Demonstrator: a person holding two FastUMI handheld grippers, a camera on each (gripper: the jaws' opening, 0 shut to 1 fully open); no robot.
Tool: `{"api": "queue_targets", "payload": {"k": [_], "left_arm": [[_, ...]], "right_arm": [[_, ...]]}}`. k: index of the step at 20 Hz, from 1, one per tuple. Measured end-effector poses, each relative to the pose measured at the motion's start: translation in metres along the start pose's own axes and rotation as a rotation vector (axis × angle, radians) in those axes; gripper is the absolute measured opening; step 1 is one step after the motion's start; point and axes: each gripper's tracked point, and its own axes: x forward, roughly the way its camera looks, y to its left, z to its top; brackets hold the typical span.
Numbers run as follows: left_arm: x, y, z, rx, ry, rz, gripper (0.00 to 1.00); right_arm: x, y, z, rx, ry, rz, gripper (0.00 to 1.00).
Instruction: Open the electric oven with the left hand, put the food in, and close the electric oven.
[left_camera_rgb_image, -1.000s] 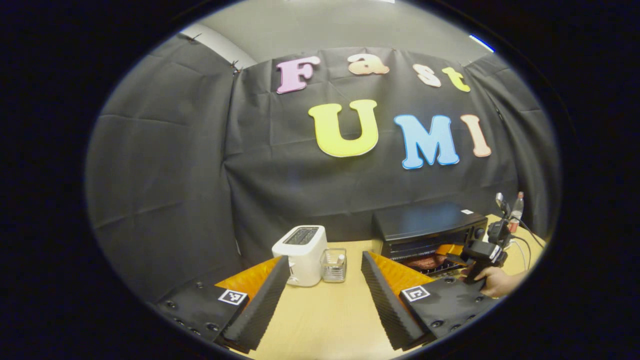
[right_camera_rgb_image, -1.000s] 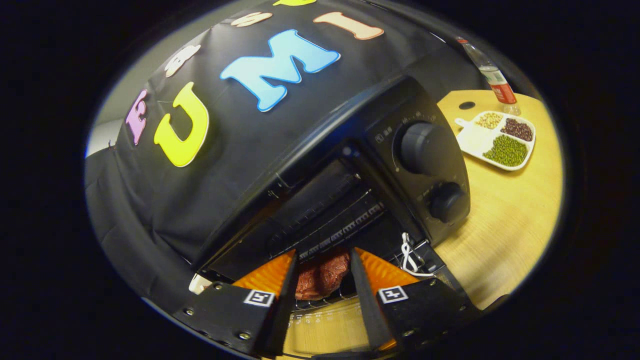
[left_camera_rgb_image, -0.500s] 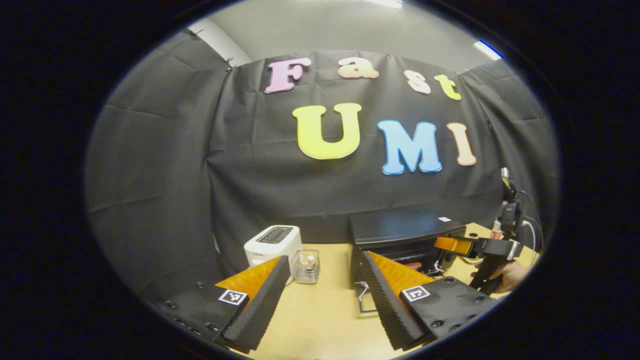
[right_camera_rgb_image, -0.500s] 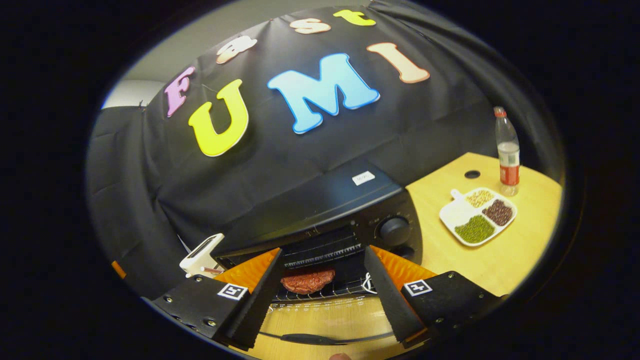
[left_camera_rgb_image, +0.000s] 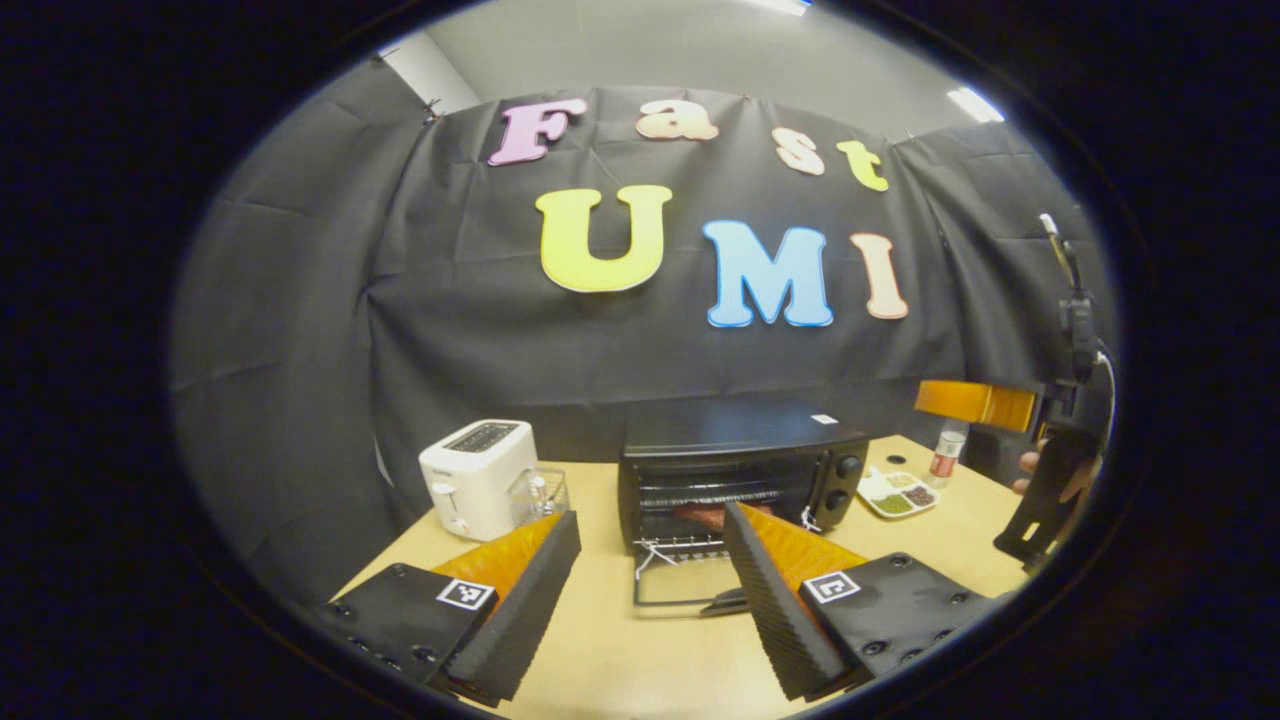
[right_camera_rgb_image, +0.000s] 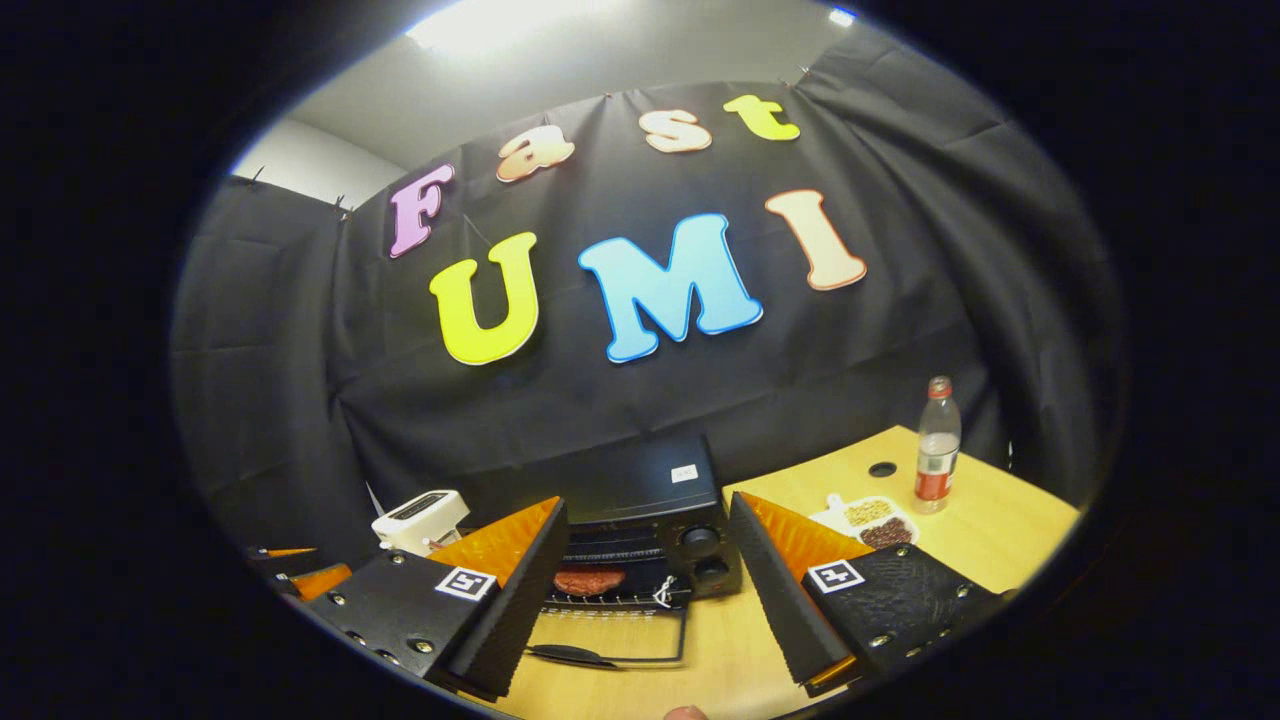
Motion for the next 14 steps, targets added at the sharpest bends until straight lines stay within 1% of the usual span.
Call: {"api": "queue_targets", "payload": {"k": [1,5,6,7,8,9,12,13,14], "left_arm": [[0.002,-0.008,-0.008,0.0,0.013,-0.008,1.0],[0.006,-0.038,-0.039,-0.001,0.08,-0.051,1.0],[0.009,-0.045,-0.048,0.002,0.1,-0.063,0.96],[0.011,-0.053,-0.057,0.003,0.121,-0.079,1.0],[0.013,-0.062,-0.066,0.003,0.143,-0.095,0.96],[0.016,-0.068,-0.074,0.004,0.164,-0.11,1.0],[0.027,-0.093,-0.103,0.003,0.236,-0.156,1.0],[0.031,-0.099,-0.112,-0.001,0.261,-0.168,0.97],[0.035,-0.106,-0.123,-0.007,0.289,-0.18,1.0]], "right_arm": [[-0.01,-0.007,0.006,-0.024,-0.013,-0.011,0.98],[-0.043,-0.028,0.025,-0.106,-0.049,-0.041,0.98],[-0.049,-0.031,0.028,-0.124,-0.055,-0.049,0.98],[-0.056,-0.034,0.031,-0.14,-0.059,-0.053,0.97],[-0.062,-0.037,0.032,-0.156,-0.059,-0.058,0.97],[-0.068,-0.04,0.033,-0.171,-0.057,-0.065,0.97],[-0.077,-0.047,0.034,-0.182,-0.049,-0.086,0.97],[-0.078,-0.049,0.035,-0.182,-0.047,-0.097,0.97],[-0.082,-0.054,0.034,-0.182,-0.047,-0.109,0.97]]}}
